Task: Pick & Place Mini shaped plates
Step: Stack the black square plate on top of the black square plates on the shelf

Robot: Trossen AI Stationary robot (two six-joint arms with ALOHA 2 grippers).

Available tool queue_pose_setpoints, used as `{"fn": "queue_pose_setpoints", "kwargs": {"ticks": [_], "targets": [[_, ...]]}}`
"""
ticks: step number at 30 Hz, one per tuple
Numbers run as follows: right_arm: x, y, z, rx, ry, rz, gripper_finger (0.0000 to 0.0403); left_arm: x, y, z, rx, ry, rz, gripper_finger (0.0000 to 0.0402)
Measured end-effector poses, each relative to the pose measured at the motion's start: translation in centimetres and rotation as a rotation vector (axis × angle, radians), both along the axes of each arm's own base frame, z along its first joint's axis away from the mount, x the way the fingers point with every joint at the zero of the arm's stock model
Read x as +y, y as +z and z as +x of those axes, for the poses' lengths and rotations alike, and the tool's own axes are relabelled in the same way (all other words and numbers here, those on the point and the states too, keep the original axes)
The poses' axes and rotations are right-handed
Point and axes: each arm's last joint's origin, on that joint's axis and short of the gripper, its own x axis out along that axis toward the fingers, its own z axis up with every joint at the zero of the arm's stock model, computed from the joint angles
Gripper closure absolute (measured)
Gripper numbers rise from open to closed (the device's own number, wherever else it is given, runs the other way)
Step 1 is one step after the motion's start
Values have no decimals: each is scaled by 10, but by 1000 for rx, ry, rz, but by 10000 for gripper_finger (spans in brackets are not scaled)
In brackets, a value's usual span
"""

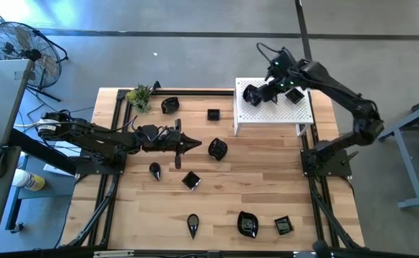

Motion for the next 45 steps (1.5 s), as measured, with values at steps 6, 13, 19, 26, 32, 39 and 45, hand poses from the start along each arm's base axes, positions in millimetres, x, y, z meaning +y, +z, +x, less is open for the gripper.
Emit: {"fn": "queue_pose_setpoints", "kwargs": {"ticks": [6, 13, 19, 26, 32, 39, 45], "targets": [[56, 35, -2, -85, 89, -145, 402, 0, 0, 0, 0, -12, 14, 399], [135, 19, 0, -237, 264, -125, 403, -1, 0, 0, 1, -21, 28, 399], [203, -25, -4, -227, 507, 53, 403, -1, 0, 0, 5, -41, 29, 399], [268, -68, -15, -138, 683, 311, 393, -1, -2, 0, 24, -42, 47, 399], [297, -97, -17, -93, 687, 347, 347, -1, -9, 0, 92, -43, 46, 399], [315, -122, -15, -23, 756, 464, 272, -1, -14, -1, 143, -44, 44, 399], [335, -141, -15, 127, 917, 559, 246, -1, -15, -1, 150, -40, 61, 399]]}}
